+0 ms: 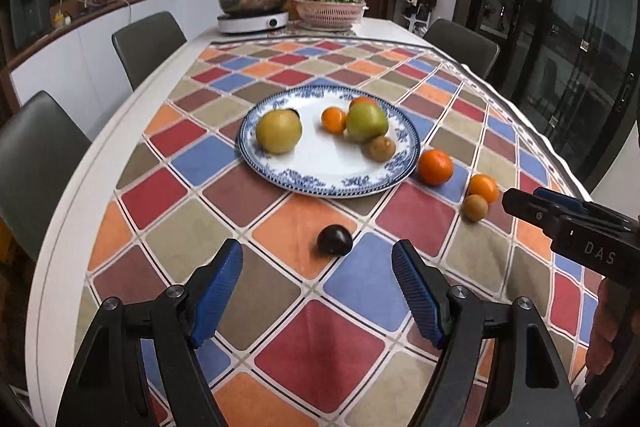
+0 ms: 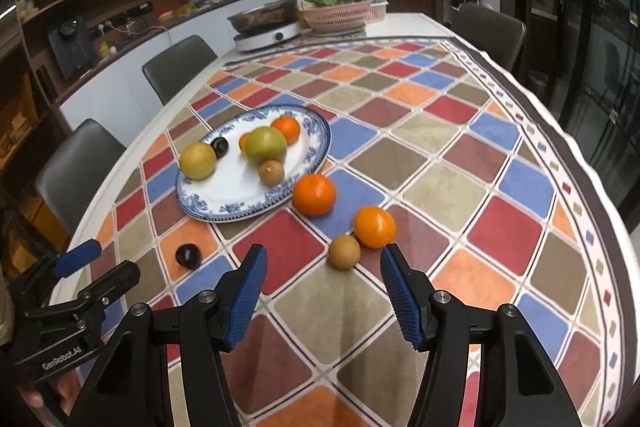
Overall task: Organize fruits
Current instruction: 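Grasp the dark plum with the left tool while the right tool grasps a brown kiwi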
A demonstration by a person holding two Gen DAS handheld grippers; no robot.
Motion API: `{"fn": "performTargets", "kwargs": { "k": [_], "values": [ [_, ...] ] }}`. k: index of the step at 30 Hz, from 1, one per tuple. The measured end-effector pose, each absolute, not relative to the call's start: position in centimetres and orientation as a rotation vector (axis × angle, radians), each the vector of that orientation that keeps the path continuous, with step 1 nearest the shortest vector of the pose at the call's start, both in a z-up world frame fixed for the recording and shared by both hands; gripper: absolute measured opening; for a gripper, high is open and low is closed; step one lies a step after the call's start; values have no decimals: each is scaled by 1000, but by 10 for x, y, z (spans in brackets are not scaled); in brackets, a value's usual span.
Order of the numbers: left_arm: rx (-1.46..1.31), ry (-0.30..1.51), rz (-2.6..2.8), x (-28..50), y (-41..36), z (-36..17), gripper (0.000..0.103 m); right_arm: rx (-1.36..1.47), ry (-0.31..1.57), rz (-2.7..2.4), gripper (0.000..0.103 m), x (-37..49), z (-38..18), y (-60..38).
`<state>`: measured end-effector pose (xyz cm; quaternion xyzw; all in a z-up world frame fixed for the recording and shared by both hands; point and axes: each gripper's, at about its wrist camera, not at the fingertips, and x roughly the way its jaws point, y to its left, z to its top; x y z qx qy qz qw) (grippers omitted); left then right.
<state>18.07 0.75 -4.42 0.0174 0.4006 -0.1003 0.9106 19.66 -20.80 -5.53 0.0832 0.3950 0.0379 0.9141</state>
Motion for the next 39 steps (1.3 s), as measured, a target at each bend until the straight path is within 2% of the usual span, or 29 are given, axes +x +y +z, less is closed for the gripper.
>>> {"fn": "performTargets", "kwargs": {
  "k": [8, 11, 19, 22, 27, 29, 33, 35, 39],
  "values": [
    [41, 873, -225, 197, 9, -68, 76, 183, 874, 55, 59, 212, -81, -207],
    [41, 885, -231, 202, 8, -74, 75, 190, 899, 54, 54, 218, -90, -208],
    [21, 912, -264, 215, 6, -85, 58, 205, 927, 50, 48, 230, -103, -209],
    [16, 918, -278, 218, 3, -88, 52, 210, 933, 52, 42, 233, -105, -210],
    [3, 930, -296, 225, 0, -90, 42, 217, 935, 46, 40, 237, -108, -212],
    [-4, 938, -302, 227, -1, -92, 37, 219, 939, 49, 35, 238, -109, -212],
    [-17, 945, -312, 231, -1, -94, 31, 216, 936, 50, 34, 241, -110, -211],
    [-21, 951, -318, 231, -2, -95, 29, 206, 935, 45, 29, 241, -110, -211],
    [-6, 943, -319, 230, -5, -95, 28, 205, 932, 46, 27, 241, -111, -212]
  ]
}}
